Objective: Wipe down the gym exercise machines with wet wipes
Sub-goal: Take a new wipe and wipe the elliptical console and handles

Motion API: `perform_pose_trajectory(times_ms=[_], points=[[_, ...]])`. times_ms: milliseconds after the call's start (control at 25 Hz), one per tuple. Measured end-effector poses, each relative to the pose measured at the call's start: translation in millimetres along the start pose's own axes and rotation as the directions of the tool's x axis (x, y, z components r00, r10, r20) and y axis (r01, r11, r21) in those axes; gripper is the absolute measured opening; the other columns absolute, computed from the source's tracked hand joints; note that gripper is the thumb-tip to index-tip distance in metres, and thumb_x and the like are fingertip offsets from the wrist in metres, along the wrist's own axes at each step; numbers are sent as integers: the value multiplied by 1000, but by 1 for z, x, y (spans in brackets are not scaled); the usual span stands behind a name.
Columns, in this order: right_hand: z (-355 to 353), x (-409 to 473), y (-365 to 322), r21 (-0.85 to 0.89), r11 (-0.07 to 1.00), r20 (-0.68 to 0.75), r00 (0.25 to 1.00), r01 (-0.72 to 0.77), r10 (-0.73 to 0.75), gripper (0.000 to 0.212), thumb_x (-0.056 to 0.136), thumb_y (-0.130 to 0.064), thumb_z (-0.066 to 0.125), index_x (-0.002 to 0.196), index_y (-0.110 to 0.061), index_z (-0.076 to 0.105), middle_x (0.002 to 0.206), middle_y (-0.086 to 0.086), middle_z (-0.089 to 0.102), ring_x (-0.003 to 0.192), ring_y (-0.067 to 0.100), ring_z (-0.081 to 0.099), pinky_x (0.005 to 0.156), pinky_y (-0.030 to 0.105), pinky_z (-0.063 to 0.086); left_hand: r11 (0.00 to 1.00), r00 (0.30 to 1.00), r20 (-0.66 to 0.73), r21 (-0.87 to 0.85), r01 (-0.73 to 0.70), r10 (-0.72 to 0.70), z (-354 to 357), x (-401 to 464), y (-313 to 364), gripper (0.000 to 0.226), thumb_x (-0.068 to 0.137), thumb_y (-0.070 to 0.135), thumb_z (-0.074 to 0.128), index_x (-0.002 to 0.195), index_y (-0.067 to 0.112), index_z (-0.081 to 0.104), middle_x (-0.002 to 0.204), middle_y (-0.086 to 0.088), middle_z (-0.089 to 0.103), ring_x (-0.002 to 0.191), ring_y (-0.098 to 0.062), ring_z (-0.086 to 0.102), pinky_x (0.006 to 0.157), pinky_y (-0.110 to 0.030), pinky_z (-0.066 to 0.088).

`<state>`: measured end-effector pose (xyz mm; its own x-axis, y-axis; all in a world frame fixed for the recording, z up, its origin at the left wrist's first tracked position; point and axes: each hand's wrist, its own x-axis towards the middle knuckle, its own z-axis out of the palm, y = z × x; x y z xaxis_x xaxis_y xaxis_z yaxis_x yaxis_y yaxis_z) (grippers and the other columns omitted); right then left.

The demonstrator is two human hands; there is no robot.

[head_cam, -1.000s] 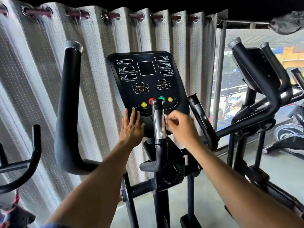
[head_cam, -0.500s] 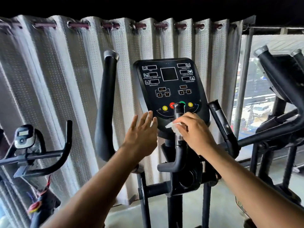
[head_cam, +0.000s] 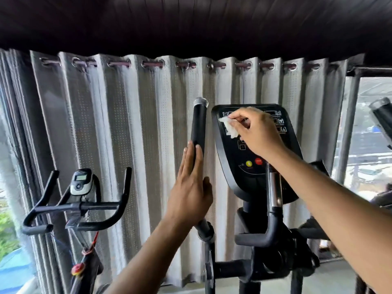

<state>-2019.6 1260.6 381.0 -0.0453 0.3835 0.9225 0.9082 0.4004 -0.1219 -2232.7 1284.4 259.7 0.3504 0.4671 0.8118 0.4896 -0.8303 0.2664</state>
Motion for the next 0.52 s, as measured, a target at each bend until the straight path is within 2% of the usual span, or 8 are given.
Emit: perform_pose_trajectory(times_ms=[80,120,240,360,440,520], points=[[15,35,-13,-76,996,34,999,43,-40,12,96,-19,70,106,-14,75,100,-4,69,76,-7,55,70,14,48,997,999,-36,-70,-22,19,7,-4,-2,81,94,3,51,165,4,12,174,-10,-2,161,-20,-4,129,-45,21],[22,50,-17,-96,994,39,998,50,-46,13,96,-20,70,106,-13,74,102,-1,71,79,-1,58,72,14,49,995,999,-40,-95,-25,21,7,-5,-2,81,94,1,51,165,3,12,174,-11,-1,161,-21,-3,129,-45,20],[48,75,-28,-142,988,45,997,63,-57,13,96,-16,69,105,-8,75,106,8,71,91,18,65,83,34,57,985,997,-70,-163,-46,35,9,-9,-5,78,97,1,52,164,2,13,174,-9,0,161,-19,-2,128,-43,21],[65,71,-36,-181,980,76,994,87,-74,16,97,-1,63,105,-3,76,106,14,69,91,25,67,77,29,54,977,990,-131,-201,-71,45,15,-20,-8,69,104,13,47,164,4,16,174,-9,6,161,-18,2,128,-40,21],[66,62,-37,-163,985,50,998,56,-49,19,95,2,61,103,-5,77,102,12,68,89,25,65,77,30,51,970,987,-152,-225,-88,54,17,-25,-9,65,107,21,43,164,4,17,174,-9,9,161,-19,4,128,-40,20],[62,44,-41,-117,993,39,999,24,-20,20,94,2,61,101,-8,77,98,8,66,85,21,64,75,25,48,964,983,-169,-241,-112,72,17,-27,-10,64,108,19,46,164,3,18,173,-11,11,161,-20,5,128,-43,21]])
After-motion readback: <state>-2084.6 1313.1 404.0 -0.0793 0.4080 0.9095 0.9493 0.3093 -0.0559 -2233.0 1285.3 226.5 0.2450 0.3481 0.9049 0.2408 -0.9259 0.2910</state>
